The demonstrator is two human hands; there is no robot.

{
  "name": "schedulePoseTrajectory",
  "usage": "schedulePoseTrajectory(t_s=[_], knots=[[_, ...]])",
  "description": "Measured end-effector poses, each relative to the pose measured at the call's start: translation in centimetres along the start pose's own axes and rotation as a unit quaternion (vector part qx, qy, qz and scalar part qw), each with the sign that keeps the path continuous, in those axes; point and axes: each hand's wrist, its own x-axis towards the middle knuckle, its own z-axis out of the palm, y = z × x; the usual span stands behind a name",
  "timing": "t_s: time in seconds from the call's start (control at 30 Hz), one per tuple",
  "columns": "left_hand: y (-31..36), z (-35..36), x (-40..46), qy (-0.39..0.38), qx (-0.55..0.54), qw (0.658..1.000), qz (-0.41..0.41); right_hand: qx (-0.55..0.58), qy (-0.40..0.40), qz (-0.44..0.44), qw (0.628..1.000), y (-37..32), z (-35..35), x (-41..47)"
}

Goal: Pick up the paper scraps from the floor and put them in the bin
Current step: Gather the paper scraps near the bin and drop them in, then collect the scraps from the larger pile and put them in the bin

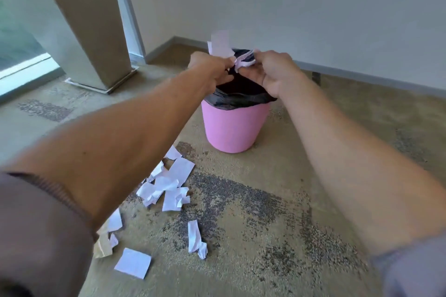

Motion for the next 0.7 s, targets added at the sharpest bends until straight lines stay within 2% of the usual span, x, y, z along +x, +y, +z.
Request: schedulePoseTrajectory(t_s=[0.1,0.17,0.3,0.37,0.43,0.5,0.6,0.7], knots=[[-0.4,-0.4,0.2,0.001,0.062,0.998,-0.019,-0.047,0.085,-0.008,0.995,0.5,-0.3,1.4],[-1.9,-2.0,0.7,0.023,0.077,0.997,0.008,-0.087,0.111,-0.047,0.989,2.0,-0.9,1.4],[-5.9,-7.6,1.1,0.075,0.128,0.982,0.117,-0.143,0.066,-0.210,0.965,6.8,-0.6,-1.2],[-8.1,-10.5,0.3,0.091,0.157,0.971,0.157,-0.180,0.014,-0.240,0.954,9.9,0.1,-2.7],[-10.7,-13.2,-1.0,0.086,0.191,0.963,0.173,-0.241,-0.037,-0.231,0.942,13.8,0.5,-3.9],[-14.2,-15.9,-2.8,0.075,0.271,0.946,0.160,-0.344,-0.075,-0.214,0.911,18.3,0.6,-4.7],[-20.6,-20.0,-6.3,0.084,0.415,0.895,0.138,-0.479,-0.160,-0.151,0.850,24.6,0.0,-6.5],[-26.4,-22.9,-10.0,0.082,0.525,0.845,0.062,-0.606,-0.238,-0.065,0.756,29.1,-1.3,-9.2]])
